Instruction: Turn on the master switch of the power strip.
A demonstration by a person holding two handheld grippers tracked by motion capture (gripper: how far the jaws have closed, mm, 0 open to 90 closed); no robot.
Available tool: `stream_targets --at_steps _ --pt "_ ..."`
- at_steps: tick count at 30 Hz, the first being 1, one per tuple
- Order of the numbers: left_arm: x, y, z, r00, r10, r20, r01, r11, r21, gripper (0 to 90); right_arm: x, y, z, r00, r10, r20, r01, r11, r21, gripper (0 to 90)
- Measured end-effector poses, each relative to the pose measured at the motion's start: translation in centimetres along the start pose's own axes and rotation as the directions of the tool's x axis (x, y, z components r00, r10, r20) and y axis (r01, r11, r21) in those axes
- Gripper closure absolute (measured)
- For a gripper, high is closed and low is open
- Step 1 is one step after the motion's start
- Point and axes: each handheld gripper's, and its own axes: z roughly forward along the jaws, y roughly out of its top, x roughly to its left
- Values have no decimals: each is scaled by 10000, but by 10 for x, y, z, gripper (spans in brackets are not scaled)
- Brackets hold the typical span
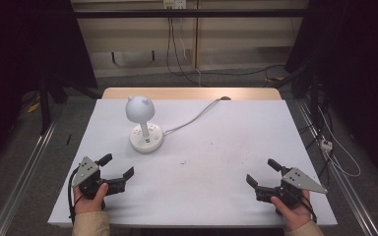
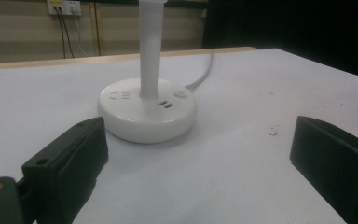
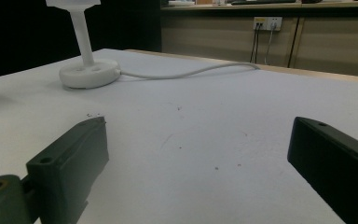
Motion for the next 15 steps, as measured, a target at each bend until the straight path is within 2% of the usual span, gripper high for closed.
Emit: stream_targets --at_steps 13,15 --pt "-7 6 6 10000 44 61 -44 10000 -62 27 -1 1 -2 10000 -24 23 24 10000 -29 49" --pt "-8 8 8 9999 -91 58 92 9999 -119 26 -2 1 -2 10000 12 35 -12 10000 -29 49"
